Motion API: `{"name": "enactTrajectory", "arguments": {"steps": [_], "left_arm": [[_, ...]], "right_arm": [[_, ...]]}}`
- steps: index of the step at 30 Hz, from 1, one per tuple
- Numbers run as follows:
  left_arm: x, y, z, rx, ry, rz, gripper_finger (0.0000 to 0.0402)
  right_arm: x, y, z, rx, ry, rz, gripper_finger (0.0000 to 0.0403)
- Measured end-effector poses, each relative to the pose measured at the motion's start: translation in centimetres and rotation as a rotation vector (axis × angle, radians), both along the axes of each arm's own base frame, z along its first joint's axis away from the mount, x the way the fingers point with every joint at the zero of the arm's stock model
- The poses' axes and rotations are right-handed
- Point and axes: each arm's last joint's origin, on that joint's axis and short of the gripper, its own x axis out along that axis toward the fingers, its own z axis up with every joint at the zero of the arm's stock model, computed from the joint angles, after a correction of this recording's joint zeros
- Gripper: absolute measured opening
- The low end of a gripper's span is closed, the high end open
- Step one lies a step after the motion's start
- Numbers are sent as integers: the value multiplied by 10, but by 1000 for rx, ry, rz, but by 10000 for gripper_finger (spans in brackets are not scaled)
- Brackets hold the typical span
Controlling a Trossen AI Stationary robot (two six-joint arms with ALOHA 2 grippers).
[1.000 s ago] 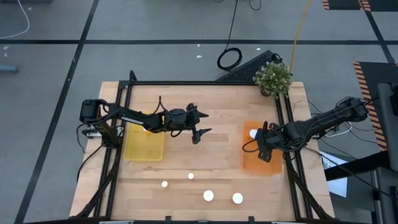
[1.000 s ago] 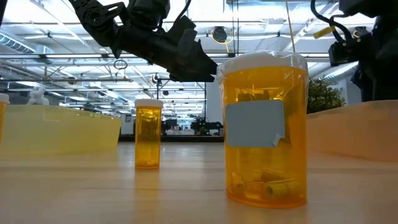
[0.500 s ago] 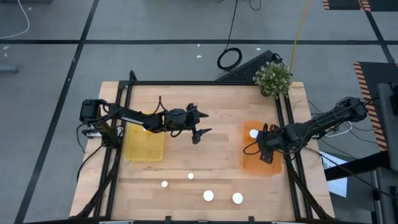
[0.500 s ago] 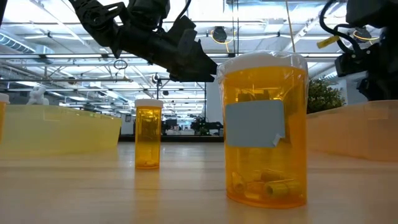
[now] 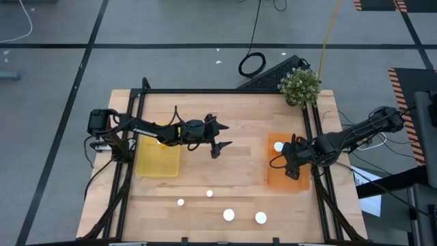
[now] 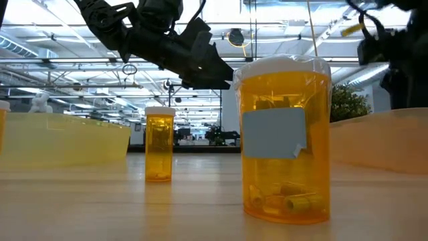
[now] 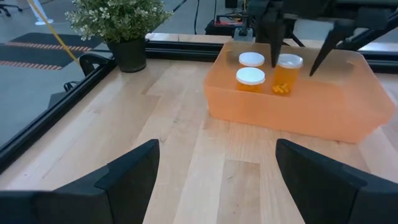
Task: Pick and place medicine bottles into bin by pill shape (circle, oval)
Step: Put the large orange pill bottle into the orange bin, then put the small orange pill bottle into the yellow bin
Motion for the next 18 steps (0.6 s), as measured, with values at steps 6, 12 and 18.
{"name": "enactTrajectory", "arguments": {"steps": [6, 12, 18], "left_arm": [[-7, -12, 14, -10, 4, -30, 326], [-25, -36, 32, -44, 62, -66, 326], [-37, -75, 32, -73, 143, -95, 326]], "right_arm": [[8, 5, 27, 58, -165, 16, 282], [17, 11, 37, -38, -346, 89, 281], [27, 17, 47, -101, -507, 160, 281]]}}
